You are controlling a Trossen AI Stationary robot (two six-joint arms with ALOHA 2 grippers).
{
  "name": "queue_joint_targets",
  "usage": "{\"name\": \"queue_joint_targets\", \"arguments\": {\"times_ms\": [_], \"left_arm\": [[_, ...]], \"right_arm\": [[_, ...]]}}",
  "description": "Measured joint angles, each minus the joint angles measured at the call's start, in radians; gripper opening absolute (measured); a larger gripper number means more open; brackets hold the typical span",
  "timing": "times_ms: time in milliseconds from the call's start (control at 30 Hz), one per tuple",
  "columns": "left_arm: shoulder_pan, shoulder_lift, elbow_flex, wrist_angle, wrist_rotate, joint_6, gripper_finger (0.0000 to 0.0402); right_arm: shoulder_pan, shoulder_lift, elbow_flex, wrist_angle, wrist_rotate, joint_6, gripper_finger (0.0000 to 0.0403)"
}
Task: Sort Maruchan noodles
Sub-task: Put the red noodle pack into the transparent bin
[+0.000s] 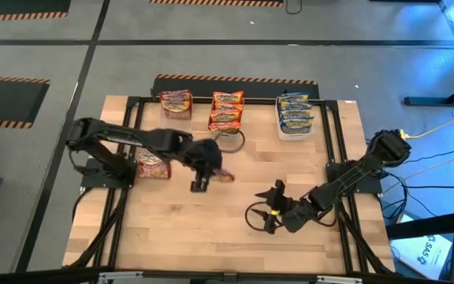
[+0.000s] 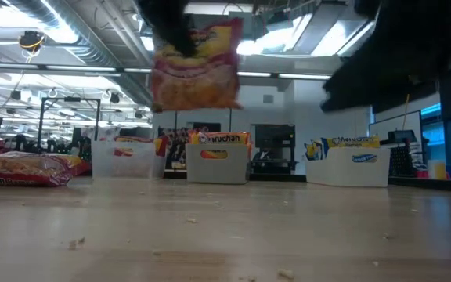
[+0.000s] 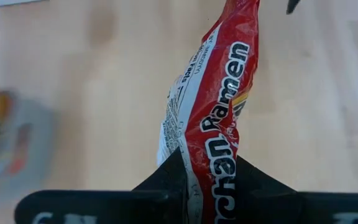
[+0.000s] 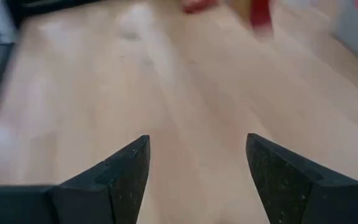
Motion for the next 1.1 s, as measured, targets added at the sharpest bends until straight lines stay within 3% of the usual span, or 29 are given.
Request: {"name": "queue_joint_targets", "arguments": {"times_ms": [233, 367, 500, 800, 1100], "left_arm": [[0.164, -0.158, 0.0, -0.227, -0.132, 0.109, 0.0045], [0.305, -0.22, 0.001, -0.332, -0.275, 0.204, 0.0045], [0.457, -0.238, 0.001, -0.345, -0.372, 0.295, 0.0045], [0.747, -0.134, 0.001, -0.3, -0.158, 0.468, 0.0045], [0.858, -0.011, -0.055, -0.269, -0.011, 0.602, 0.0045]], "right_arm": [[-0.001, 0.071, -0.069, 0.112, 0.023, 0.106, 0.025], [-0.001, 0.103, -0.07, 0.142, 0.06, 0.105, 0.025], [-0.001, 0.117, -0.069, 0.157, 0.091, 0.106, 0.025], [-0.001, 0.117, -0.069, 0.171, 0.086, 0.106, 0.025], [-0.001, 0.117, -0.069, 0.173, 0.084, 0.126, 0.025]]}}
